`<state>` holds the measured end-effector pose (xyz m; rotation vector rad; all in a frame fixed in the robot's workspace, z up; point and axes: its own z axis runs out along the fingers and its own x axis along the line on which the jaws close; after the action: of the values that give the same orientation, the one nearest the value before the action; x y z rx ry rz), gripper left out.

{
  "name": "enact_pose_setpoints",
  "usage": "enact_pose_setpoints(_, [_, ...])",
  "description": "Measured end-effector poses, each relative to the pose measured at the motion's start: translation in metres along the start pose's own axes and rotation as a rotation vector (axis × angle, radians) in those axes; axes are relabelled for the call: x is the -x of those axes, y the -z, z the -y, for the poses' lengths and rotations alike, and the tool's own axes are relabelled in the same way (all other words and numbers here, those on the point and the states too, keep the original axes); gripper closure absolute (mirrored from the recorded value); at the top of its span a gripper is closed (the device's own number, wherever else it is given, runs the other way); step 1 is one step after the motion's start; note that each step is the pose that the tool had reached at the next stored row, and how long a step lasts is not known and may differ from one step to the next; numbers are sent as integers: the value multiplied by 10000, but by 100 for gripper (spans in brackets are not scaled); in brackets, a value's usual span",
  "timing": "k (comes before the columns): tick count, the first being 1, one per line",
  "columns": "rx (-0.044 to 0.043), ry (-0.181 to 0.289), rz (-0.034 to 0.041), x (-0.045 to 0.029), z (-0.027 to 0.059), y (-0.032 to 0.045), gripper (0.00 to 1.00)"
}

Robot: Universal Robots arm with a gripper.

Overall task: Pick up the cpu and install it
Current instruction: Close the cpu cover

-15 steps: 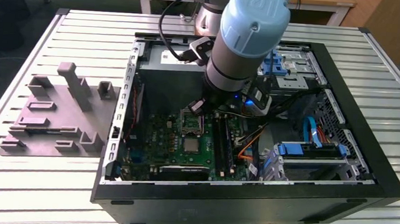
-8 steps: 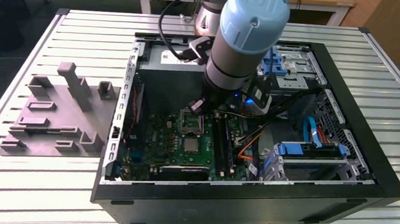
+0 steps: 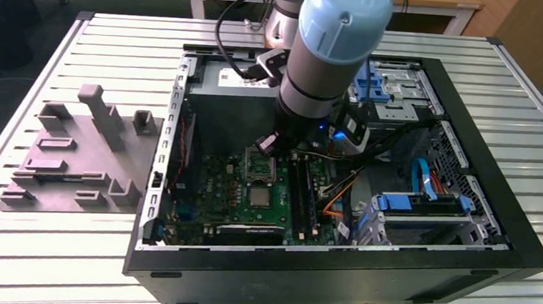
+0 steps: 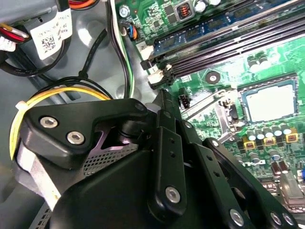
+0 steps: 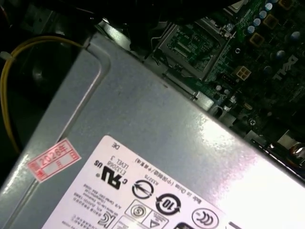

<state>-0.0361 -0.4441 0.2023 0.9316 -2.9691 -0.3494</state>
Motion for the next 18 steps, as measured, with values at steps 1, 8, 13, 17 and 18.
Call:
enact_pose_setpoints(1, [-29, -3, -20, 1, -3, 7, 89])
enact_pose_setpoints(8, [-67, -7, -46, 3, -31, 90, 89])
enact_pose_setpoints(13, [-84, -6, -59, -2, -51, 148, 89])
enact_pose_setpoints(17, [-130, 5, -93, -5, -62, 176, 89])
enact_pose_setpoints(18, [-143, 13, -105, -6, -63, 182, 89])
